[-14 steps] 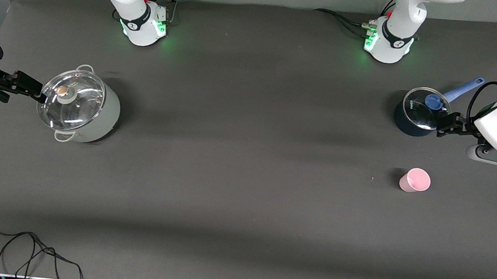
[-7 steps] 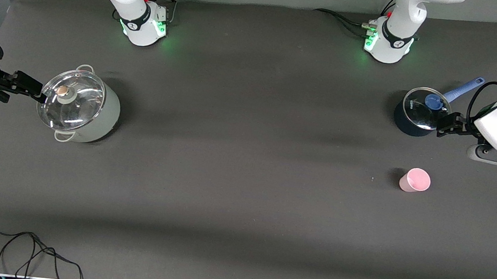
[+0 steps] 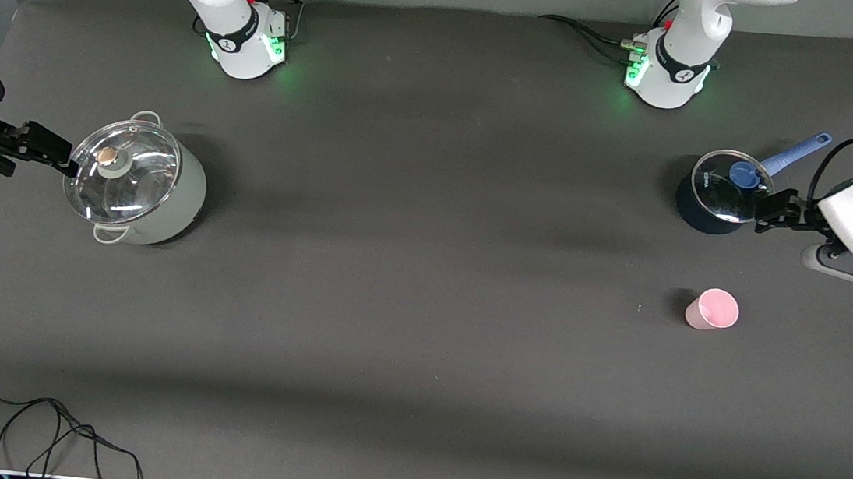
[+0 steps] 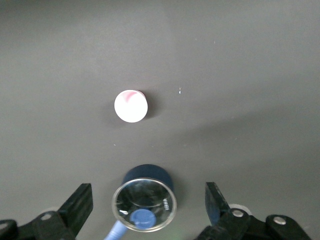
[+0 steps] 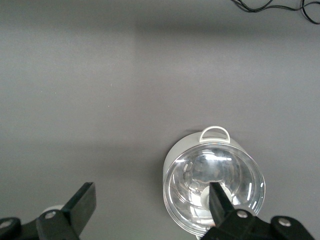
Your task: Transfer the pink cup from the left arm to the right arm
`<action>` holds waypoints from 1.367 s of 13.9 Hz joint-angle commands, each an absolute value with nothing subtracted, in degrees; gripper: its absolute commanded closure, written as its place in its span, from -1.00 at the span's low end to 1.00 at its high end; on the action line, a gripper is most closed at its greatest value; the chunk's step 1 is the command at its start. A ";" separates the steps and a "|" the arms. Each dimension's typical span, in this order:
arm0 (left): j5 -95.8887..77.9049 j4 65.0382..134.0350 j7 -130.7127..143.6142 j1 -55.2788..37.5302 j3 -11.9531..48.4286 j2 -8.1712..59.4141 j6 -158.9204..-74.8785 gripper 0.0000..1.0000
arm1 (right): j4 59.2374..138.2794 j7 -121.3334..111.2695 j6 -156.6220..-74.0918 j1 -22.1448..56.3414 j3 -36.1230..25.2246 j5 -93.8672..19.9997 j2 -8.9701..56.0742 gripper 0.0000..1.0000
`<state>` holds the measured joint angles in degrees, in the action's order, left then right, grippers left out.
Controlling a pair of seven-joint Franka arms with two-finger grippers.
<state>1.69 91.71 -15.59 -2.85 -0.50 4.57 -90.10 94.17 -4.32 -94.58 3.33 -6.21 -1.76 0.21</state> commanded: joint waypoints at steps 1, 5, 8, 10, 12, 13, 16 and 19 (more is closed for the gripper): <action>1.32 91.93 -23.10 -1.50 -0.44 3.69 -90.26 -1.00 | 93.08 -4.57 -94.13 3.34 -6.24 -1.58 0.26 -0.99; 0.71 91.58 -37.93 0.16 -0.44 3.69 -90.88 -1.00 | 92.99 -4.39 -94.13 3.34 -6.24 -1.58 0.26 -0.99; -1.31 91.32 -50.49 3.76 -0.44 3.87 -91.05 -1.00 | 92.90 -4.31 -94.04 3.34 -6.24 -1.76 0.09 -0.99; -4.38 90.71 -59.28 7.28 -0.44 4.83 -91.06 -1.00 | 92.90 -4.31 -94.04 3.34 -6.24 -1.76 0.09 -0.99; -8.50 90.01 -68.95 11.84 -0.44 6.67 -91.14 -0.99 | 92.81 -4.05 -94.04 3.34 -6.24 -1.84 -0.09 -0.99; -10.35 89.30 -73.00 13.87 -0.44 7.98 -91.06 -0.99 | 92.81 -2.91 -94.04 3.34 -6.33 -1.85 -0.17 -0.99; -17.29 87.37 -85.82 20.98 -0.44 12.38 -91.05 -0.99 | 92.64 -0.88 -94.66 3.34 -6.24 -1.93 -0.18 -0.99; -24.76 85.52 -98.05 26.79 -0.44 17.56 -90.18 -0.98 | 92.64 -1.23 -94.66 3.34 -6.42 -1.85 -0.26 -0.99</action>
<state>-20.69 89.12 -91.14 23.72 -1.12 13.36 -91.39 93.04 -2.31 -94.67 3.27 -6.30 -1.77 0.21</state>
